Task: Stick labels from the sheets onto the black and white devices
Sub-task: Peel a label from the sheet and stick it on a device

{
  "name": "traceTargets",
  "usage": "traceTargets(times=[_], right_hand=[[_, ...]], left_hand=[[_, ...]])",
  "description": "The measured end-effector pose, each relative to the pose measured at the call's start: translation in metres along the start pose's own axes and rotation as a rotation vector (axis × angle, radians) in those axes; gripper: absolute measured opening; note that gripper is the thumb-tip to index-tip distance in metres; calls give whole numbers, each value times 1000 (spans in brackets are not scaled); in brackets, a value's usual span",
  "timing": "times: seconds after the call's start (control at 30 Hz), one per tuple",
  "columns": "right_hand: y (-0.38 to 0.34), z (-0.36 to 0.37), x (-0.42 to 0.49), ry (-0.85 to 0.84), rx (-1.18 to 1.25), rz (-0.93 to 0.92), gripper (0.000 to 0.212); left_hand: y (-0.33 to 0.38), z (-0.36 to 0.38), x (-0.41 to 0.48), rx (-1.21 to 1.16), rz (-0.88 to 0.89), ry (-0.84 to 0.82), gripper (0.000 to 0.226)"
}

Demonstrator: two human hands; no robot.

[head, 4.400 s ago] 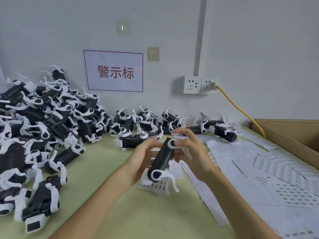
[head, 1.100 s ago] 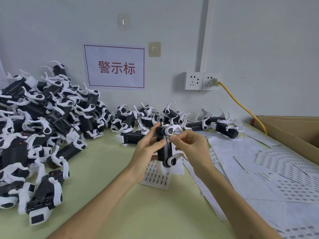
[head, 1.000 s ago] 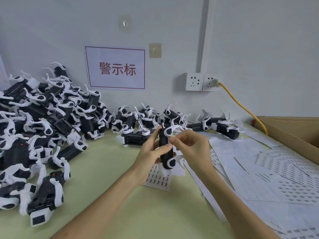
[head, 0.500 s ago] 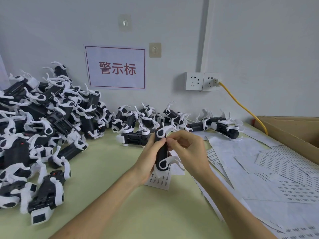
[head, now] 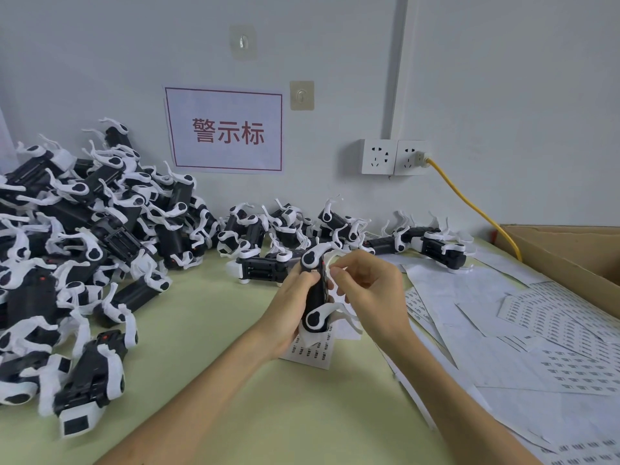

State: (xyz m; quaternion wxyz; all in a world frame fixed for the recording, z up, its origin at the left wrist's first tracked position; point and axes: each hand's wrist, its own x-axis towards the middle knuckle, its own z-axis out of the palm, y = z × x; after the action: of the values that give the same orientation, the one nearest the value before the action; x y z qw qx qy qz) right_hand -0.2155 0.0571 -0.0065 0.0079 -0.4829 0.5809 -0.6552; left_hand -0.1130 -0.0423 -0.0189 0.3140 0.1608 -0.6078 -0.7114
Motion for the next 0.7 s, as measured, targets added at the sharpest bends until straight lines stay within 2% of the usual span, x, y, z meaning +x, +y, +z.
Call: traceTargets(times=[0.07, 0.17, 0.27, 0.5, 0.63, 0.7], right_hand=[[0, -1, 1, 1, -3, 8, 13], [-1, -3, 2, 11, -3, 20, 16], [-3, -5, 3, 12, 9, 31, 20], [-1, -4, 3, 16, 4, 53, 20], [3, -8, 7, 113, 88, 216, 16], [6, -12, 11, 152, 133, 299, 16]], left_hand=[[1, -2, 0, -17, -18, -49, 29], [2, -4, -2, 13, -42, -92, 40], [3, 1, -3, -59, -54, -99, 29], [-1, 0, 0, -68, -68, -60, 28], [-3, 0, 2, -79, -76, -61, 24], [-5, 0, 1, -68, -73, -107, 31]])
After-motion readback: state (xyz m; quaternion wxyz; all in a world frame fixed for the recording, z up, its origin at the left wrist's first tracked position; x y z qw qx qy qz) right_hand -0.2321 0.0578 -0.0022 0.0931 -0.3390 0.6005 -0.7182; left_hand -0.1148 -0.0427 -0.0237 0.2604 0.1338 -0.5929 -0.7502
